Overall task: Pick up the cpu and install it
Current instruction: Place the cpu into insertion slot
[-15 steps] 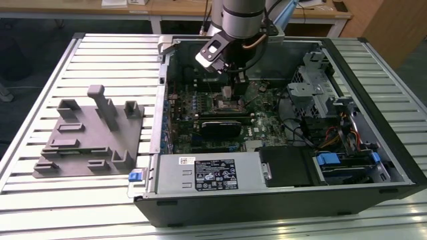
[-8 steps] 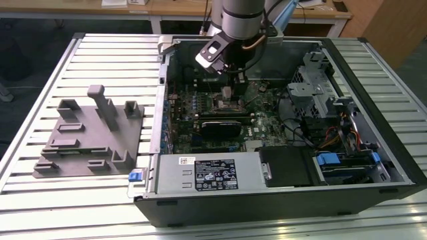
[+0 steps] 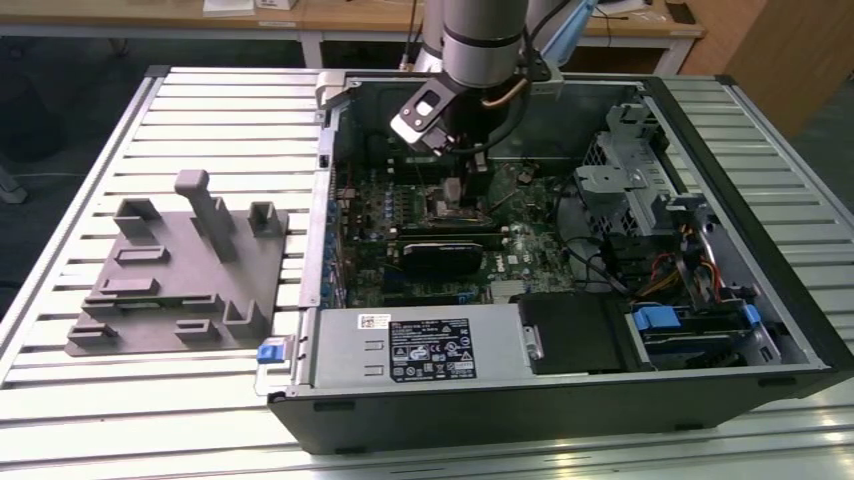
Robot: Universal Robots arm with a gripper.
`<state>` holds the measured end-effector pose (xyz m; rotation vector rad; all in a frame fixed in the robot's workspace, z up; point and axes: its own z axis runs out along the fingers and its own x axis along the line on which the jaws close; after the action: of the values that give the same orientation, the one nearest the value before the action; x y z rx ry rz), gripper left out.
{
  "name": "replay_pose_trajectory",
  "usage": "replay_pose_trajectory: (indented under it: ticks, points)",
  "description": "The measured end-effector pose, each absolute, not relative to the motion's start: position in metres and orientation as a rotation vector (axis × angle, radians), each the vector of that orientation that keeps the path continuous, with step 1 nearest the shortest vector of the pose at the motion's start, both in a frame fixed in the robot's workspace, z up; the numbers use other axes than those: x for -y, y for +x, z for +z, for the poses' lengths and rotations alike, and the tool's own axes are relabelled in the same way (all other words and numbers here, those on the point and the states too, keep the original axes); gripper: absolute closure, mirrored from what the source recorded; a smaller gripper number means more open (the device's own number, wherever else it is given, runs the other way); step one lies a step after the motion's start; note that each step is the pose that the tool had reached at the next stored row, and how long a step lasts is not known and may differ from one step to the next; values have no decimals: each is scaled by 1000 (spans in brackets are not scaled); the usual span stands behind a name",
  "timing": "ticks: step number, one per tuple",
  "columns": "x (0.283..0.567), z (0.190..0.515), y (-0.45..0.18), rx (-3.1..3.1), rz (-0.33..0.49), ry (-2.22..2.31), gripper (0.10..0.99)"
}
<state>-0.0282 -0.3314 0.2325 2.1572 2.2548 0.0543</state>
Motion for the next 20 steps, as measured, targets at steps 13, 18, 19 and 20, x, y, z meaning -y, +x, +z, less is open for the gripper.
replay_pose_trajectory:
  ticks: [13, 18, 19, 20]
  points:
    - [326, 219, -30, -2254, 54, 2157, 545]
    - [326, 214, -32, -2254, 54, 2157, 545]
    - [325, 213, -32, -2254, 54, 2157, 545]
    - [325, 213, -33, -2254, 54, 2158, 545]
